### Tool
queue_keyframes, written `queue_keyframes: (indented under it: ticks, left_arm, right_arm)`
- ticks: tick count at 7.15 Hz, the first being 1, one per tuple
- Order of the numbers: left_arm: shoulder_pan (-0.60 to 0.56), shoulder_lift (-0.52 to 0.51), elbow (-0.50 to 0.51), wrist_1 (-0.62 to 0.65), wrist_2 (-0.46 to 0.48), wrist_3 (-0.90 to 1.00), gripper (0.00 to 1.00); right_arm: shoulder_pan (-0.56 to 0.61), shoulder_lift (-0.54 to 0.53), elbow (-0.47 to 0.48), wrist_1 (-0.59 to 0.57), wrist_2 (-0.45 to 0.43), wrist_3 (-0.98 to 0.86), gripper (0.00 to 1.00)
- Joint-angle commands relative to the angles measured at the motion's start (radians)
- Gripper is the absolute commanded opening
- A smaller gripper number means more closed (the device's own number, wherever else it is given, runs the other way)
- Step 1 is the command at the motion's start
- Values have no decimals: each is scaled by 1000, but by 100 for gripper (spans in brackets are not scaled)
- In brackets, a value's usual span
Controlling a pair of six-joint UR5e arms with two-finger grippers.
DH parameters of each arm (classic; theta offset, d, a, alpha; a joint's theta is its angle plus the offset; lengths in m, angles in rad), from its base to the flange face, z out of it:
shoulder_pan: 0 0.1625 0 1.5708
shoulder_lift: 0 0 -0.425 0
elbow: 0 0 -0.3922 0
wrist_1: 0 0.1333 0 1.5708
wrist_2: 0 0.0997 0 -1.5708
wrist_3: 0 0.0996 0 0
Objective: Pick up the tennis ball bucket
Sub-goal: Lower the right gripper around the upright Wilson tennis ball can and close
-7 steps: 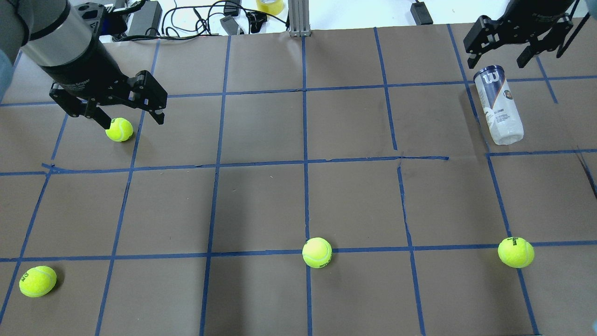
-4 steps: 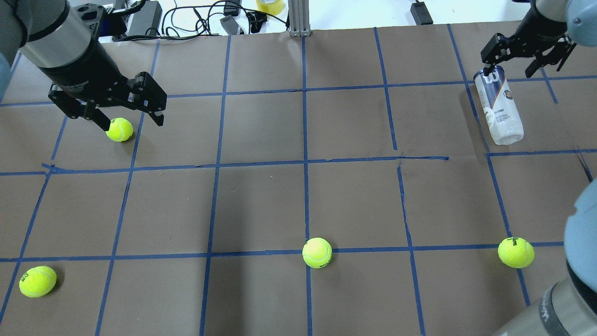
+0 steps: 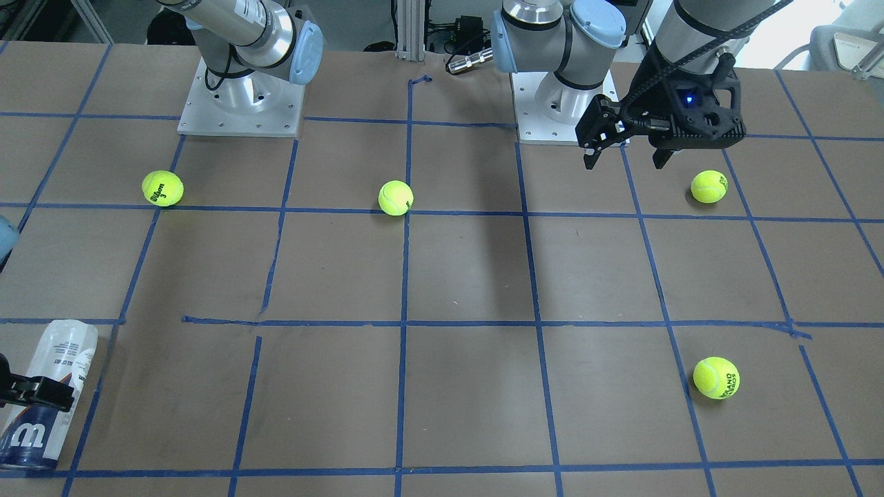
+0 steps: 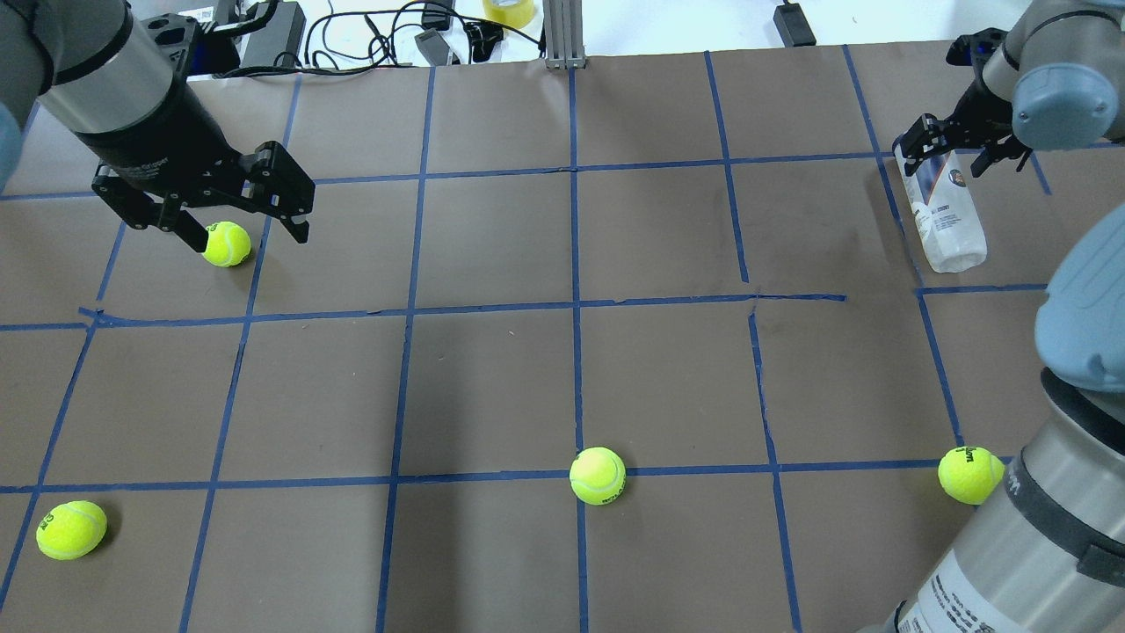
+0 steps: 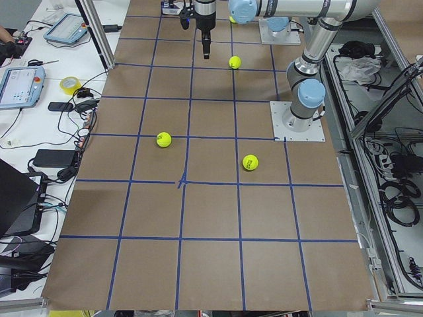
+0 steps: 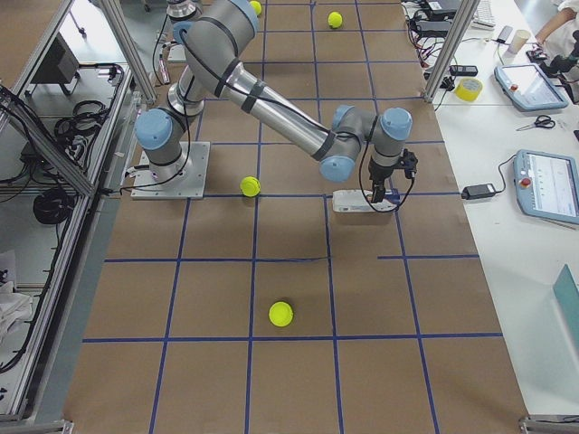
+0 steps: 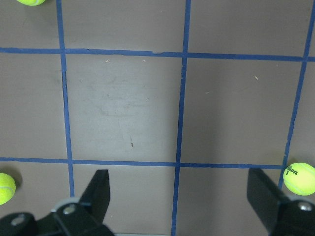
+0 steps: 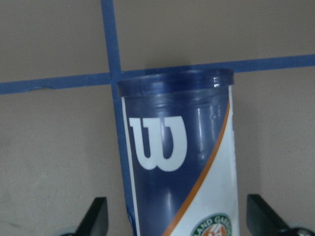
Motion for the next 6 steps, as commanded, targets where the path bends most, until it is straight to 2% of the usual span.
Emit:
queue_keyframes:
  ticks: [1,6]
  left_arm:
    - [2,2,-1,2,0,1,100]
    - [4,0,-1,2,12,1,100]
  right_arm:
    - [-1,30,0,-17,-1,-5,100]
    - [-3,45,18,4,-34,-33,100]
